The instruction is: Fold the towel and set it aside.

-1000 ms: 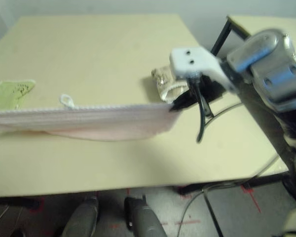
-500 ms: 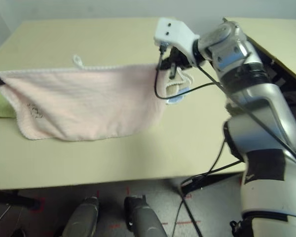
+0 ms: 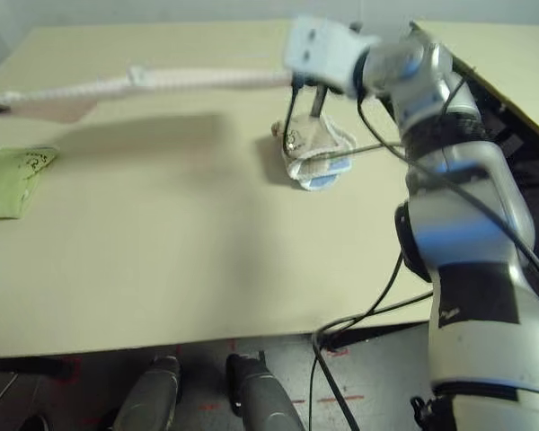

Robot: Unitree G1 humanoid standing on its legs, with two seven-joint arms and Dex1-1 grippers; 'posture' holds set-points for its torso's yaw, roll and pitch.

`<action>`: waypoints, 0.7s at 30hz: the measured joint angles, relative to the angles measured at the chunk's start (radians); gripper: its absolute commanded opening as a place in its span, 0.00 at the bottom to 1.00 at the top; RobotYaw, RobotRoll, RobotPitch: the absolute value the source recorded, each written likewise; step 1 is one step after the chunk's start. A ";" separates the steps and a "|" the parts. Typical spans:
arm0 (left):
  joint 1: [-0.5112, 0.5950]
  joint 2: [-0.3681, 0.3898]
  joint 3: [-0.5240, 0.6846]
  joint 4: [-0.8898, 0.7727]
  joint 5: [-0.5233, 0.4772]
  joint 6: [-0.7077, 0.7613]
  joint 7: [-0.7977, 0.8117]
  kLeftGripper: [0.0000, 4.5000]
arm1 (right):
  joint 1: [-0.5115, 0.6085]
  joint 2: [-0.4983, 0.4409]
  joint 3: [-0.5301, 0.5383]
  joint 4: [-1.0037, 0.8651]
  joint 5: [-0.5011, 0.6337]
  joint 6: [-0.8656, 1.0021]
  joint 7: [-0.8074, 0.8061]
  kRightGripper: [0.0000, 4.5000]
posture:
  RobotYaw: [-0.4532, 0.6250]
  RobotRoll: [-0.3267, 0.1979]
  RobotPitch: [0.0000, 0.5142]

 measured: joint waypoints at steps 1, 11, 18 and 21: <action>0.052 0.002 0.022 -0.014 -0.017 -0.011 -0.045 0.00 | 0.073 -0.022 -0.002 -0.078 0.015 0.012 0.039 0.01 | 0.51 0.62 0.28; 0.681 0.140 0.051 -0.609 -0.361 0.162 -0.201 0.00 | 0.413 -0.214 -0.048 -0.616 0.058 0.243 0.269 0.01 | 0.51 0.62 0.29; 0.972 0.323 0.079 -0.931 -0.537 0.328 -0.206 0.00 | 0.569 -0.307 -0.065 -0.832 0.127 0.380 0.392 0.01 | 0.52 0.62 0.29; 1.032 0.423 0.088 -0.987 -0.611 0.369 -0.207 0.00 | 0.591 -0.343 -0.078 -0.926 0.173 0.460 0.445 0.01 | 0.52 0.62 0.29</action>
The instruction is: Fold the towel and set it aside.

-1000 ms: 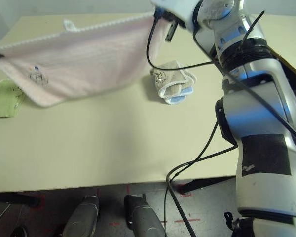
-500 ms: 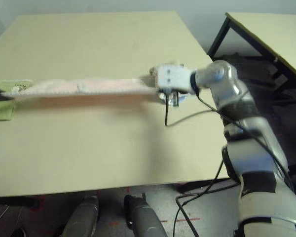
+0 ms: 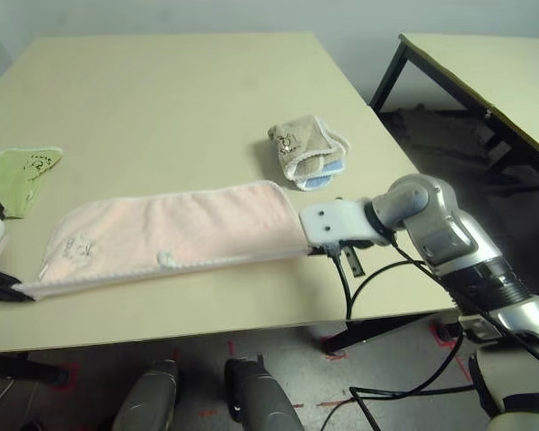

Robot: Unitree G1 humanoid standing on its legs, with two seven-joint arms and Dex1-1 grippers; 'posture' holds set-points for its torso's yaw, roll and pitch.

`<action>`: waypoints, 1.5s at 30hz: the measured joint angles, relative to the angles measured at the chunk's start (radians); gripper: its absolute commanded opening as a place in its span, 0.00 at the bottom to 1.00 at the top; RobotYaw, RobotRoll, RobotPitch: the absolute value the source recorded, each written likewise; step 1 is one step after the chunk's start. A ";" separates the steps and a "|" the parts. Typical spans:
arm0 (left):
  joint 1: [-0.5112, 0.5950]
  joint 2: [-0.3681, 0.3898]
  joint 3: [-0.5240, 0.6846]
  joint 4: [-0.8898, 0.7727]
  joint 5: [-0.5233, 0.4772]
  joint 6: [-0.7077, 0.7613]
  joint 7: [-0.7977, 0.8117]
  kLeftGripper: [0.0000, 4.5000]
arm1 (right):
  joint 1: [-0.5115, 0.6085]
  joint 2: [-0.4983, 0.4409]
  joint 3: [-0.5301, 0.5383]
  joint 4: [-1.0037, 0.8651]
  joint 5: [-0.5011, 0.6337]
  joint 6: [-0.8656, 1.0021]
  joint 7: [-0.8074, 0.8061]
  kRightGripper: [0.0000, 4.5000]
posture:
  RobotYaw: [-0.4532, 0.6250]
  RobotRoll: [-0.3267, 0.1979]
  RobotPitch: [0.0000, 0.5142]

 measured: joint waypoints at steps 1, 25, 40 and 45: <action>0.004 0.027 0.005 -0.005 -0.018 0.003 0.000 0.00 | 0.003 -0.007 -0.002 -0.017 0.007 0.016 0.010 0.01 | 0.53 0.62 0.29; -0.582 -0.161 -0.303 0.504 0.189 -0.211 0.000 0.00 | -0.301 0.208 0.028 0.287 -0.001 0.160 -0.064 0.01 | 0.53 0.62 0.30; -0.947 -0.426 -0.350 0.954 0.546 -0.441 0.005 0.00 | -0.482 0.364 0.045 0.714 -0.152 -0.050 -0.155 0.01 | 0.53 0.62 0.30; -0.952 -0.465 -0.291 1.005 0.636 -0.481 0.019 0.00 | -0.482 0.368 0.044 0.727 -0.162 -0.059 -0.165 0.01 | 0.52 0.62 0.31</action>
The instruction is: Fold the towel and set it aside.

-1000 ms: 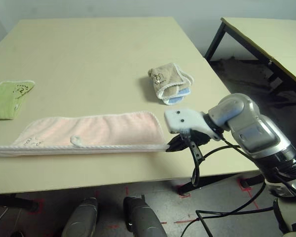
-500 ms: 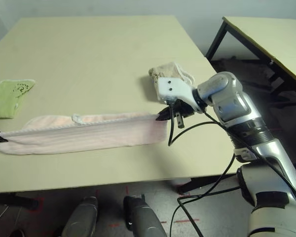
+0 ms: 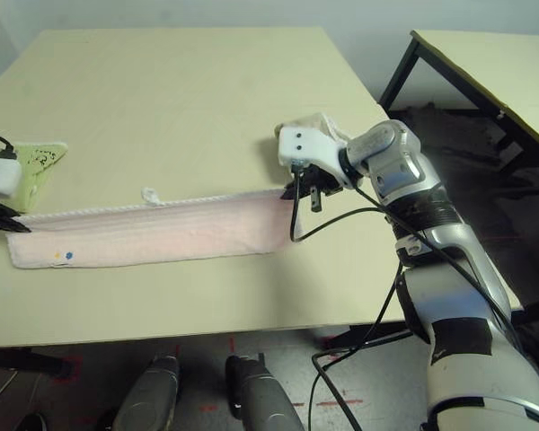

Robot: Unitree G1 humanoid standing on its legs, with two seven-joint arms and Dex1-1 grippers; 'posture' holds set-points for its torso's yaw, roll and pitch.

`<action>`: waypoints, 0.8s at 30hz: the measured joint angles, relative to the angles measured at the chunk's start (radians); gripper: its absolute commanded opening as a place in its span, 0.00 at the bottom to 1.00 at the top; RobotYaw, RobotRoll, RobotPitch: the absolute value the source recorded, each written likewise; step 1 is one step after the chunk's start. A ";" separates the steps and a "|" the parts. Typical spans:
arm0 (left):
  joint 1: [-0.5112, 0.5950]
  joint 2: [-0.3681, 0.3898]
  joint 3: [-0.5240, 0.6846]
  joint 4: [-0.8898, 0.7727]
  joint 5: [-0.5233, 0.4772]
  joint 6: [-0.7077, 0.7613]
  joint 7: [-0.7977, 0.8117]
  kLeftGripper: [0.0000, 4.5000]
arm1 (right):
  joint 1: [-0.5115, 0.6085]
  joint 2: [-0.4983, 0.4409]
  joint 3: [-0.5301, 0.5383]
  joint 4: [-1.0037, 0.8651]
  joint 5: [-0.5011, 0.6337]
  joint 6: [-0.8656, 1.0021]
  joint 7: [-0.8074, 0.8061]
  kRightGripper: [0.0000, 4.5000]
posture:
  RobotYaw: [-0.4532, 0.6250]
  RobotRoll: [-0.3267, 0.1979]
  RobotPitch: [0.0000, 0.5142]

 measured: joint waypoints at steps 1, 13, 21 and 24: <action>0.000 -0.004 0.013 0.006 0.012 -0.007 0.008 0.00 | 0.000 0.000 0.000 -0.001 -0.002 0.000 0.000 0.01 | 0.52 0.62 0.31; -0.017 -0.041 0.092 0.041 0.170 -0.041 0.179 0.39 | 0.001 0.002 -0.002 0.034 -0.057 0.029 -0.057 0.41 | 0.52 0.62 0.30; -0.017 -0.037 0.127 0.047 0.216 -0.044 0.218 0.99 | 0.001 0.005 -0.008 0.035 -0.067 0.034 -0.075 1.00 | 0.52 0.62 0.31; -0.017 -0.016 0.167 0.047 0.210 -0.036 0.240 0.99 | 0.004 -0.002 -0.022 0.021 -0.065 0.054 -0.075 1.00 | 0.51 0.62 0.32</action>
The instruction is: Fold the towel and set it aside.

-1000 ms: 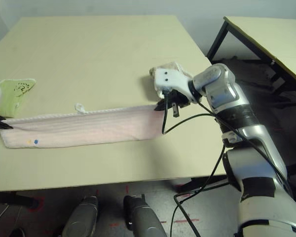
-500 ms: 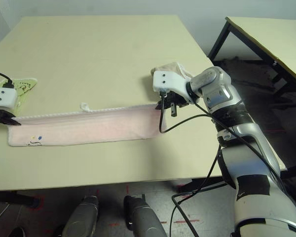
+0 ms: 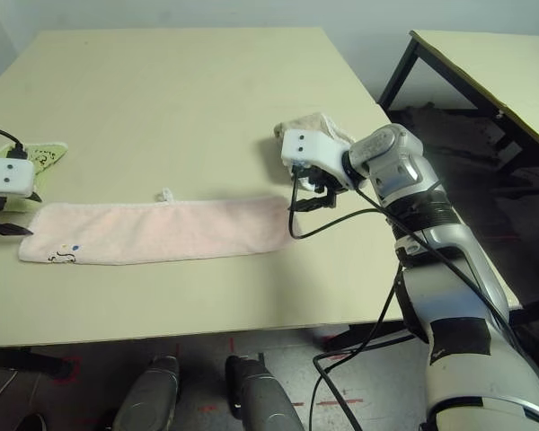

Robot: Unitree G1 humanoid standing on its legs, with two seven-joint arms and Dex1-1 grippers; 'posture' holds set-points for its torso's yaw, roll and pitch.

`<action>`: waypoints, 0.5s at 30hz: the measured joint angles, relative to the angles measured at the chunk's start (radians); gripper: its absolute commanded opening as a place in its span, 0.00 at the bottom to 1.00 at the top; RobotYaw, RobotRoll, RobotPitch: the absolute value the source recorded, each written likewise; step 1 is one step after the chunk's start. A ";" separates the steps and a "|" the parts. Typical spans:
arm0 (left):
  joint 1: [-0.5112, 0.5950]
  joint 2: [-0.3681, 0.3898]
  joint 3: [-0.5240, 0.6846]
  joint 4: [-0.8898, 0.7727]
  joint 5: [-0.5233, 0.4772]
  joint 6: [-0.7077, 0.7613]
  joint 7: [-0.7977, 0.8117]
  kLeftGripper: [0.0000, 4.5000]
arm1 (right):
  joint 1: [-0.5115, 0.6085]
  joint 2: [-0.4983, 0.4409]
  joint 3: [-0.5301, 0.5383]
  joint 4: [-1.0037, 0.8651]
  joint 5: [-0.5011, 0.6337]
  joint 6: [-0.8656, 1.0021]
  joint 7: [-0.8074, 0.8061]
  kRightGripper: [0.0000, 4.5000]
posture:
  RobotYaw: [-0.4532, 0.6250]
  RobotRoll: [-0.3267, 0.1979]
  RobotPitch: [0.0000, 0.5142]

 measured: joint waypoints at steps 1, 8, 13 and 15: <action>0.003 0.012 0.032 0.000 -0.014 0.010 -0.001 0.99 | 0.010 -0.014 -0.015 -0.024 0.005 0.021 0.001 1.00 | 0.51 0.62 0.33; 0.249 0.083 0.333 -0.034 -0.296 0.169 -0.198 0.99 | 0.160 -0.109 -0.192 -0.269 0.158 0.425 0.022 1.00 | 0.54 0.62 0.34; 0.475 0.129 0.410 -0.188 -0.559 0.325 -0.253 0.99 | 0.150 -0.123 -0.252 -0.295 0.299 0.881 0.047 1.00 | 0.56 0.62 0.33; 0.534 0.151 0.411 -0.262 -0.679 0.393 -0.254 0.99 | 0.123 -0.123 -0.240 -0.251 0.323 0.990 0.050 1.00 | 0.56 0.62 0.33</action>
